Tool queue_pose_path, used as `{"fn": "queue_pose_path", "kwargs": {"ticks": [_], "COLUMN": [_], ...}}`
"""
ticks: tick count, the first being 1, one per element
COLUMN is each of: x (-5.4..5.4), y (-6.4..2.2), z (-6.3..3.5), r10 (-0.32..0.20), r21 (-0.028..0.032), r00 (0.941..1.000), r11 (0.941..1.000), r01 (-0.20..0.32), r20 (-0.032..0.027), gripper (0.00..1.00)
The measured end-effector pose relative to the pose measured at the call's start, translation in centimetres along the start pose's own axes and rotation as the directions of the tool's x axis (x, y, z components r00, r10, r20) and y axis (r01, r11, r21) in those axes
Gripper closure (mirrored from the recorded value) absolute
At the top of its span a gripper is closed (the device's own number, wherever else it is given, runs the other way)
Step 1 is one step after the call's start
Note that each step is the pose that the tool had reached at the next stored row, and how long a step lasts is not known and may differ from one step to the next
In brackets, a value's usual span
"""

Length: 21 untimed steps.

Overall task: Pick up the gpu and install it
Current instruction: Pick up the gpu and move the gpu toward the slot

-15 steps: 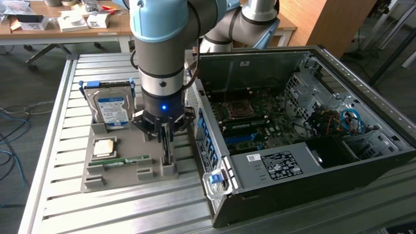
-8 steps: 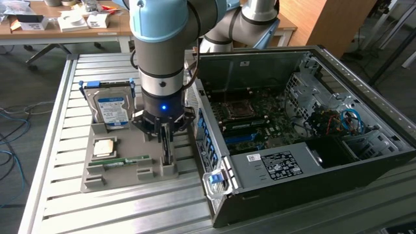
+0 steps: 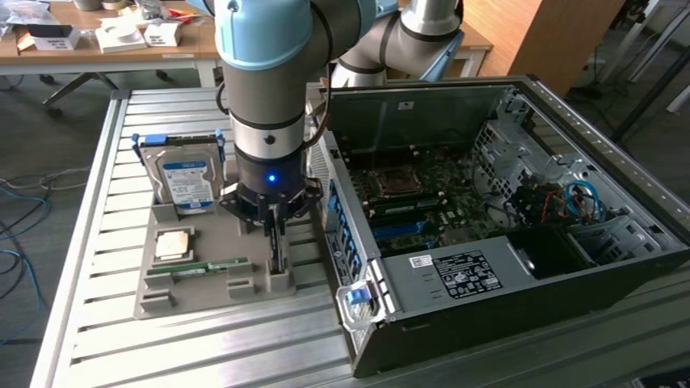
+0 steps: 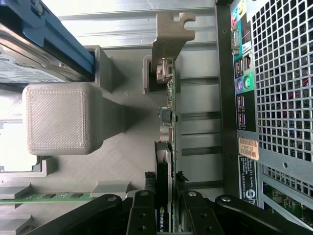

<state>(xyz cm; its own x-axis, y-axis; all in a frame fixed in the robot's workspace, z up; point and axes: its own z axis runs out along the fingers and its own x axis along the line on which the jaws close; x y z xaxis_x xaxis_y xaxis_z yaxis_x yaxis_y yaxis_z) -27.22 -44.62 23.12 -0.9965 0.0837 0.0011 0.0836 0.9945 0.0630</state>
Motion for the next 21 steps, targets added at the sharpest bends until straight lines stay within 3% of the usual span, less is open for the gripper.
{"fn": "queue_pose_path", "kwargs": {"ticks": [21], "x": [0.00], "y": [0.00], "z": [0.00], "r10": [-0.023], "r21": [0.0000], "r00": [0.9997], "r11": [0.9997], "r01": [0.023], "r20": [-0.0014], "gripper": [0.74]}}
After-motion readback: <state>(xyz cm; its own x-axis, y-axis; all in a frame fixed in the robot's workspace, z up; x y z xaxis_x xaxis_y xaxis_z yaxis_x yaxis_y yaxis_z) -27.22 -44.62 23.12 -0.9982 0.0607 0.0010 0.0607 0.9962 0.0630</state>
